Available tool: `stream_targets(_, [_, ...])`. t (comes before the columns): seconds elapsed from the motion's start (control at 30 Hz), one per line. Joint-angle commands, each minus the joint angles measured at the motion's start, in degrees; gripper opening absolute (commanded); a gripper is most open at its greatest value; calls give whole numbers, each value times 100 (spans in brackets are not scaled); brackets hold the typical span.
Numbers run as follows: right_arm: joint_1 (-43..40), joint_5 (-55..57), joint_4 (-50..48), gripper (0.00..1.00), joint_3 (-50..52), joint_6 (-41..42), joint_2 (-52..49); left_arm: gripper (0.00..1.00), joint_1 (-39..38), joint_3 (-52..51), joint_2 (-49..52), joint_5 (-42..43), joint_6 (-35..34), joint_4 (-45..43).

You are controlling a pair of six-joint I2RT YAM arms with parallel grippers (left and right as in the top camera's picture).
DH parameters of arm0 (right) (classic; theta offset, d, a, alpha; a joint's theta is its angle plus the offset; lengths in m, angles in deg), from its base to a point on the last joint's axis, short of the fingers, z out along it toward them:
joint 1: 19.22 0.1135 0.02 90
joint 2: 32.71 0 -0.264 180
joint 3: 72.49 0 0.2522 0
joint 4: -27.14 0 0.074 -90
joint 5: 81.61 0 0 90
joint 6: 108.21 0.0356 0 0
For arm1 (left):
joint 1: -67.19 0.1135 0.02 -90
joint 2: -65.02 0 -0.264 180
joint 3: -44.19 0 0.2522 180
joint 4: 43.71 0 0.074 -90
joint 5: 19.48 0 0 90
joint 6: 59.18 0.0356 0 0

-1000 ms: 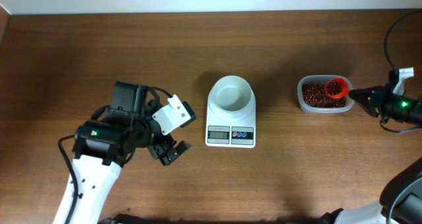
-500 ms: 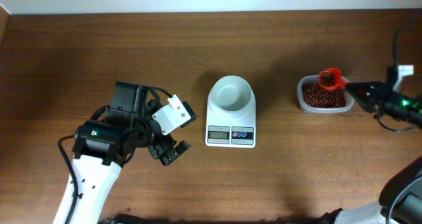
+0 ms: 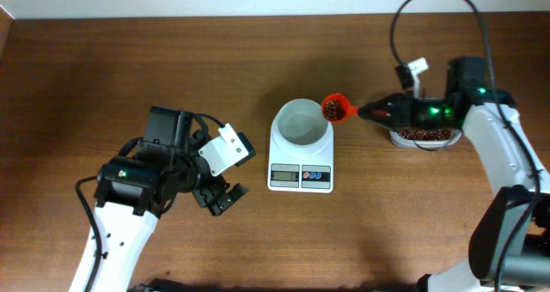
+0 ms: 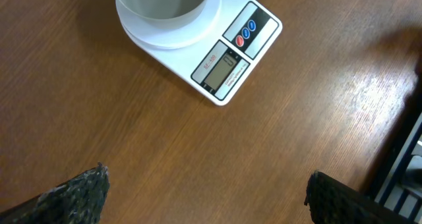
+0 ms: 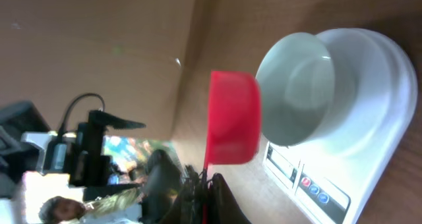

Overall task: Scoop and weigh 50g on scale
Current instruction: 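Lift the filled scoop and carry it over the white bowl, then tilt the scoop with the right gripper to pour beans into bowl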

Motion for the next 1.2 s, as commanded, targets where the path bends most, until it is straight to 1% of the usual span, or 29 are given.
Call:
stream_targets(0.0, [472,398,-398,4,-50,238,114,99,24,46,-76,-2,70,-7])
stream_targets(0.07, [748,955,-625,4,-50,238,114,99,24,46,-76,-2,70,-7])
stream_targets(0.2, [1093,1674,-918,4,-50,232,114,99,24,46,-76,-2,70,-7])
stream_targets(0.23, [1158,1812,-979,4,-50,111,114,99,24,46,-76,-2,70,-7])
stream_targets(0.33, [1342,2229,-1019,4,-50,-612,114,99,24,46,-76,-2,70,-7])
stream_targets(0.43, [1445,2277,-1110,4,-50,-1137,114,99,24,46,-76,-2,70,-7])
stream_targets(0.47, [1480,2282,-1134,4,-50,-1488,114,99,24,46,-76,-2,70,-7])
stream_targets(0.6, [1480,2299,-1187,4,-50,-1746,114,99,24,46,-76,-2,70,-7])
stream_targets(0.83, [1480,2297,-1215,4,-50,-1941,114,99,24,46,-76,-2,70,-7])
stream_targets(0.97, [1480,2299,-1211,4,-48,-2756,111,99,24,46,-76,-2,70,-7])
stream_targets(1.03, [1480,2299,-1215,4,-48,-2990,111,99,24,46,-76,-2,70,-7])
stream_targets(1.13, [1480,2299,-1233,4,-48,-3003,111,99,24,46,-76,-2,70,-7])
stream_targets(1.17, [1480,2297,-1228,4,-37,-3235,111,99,24,46,-76,-2,70,-7])
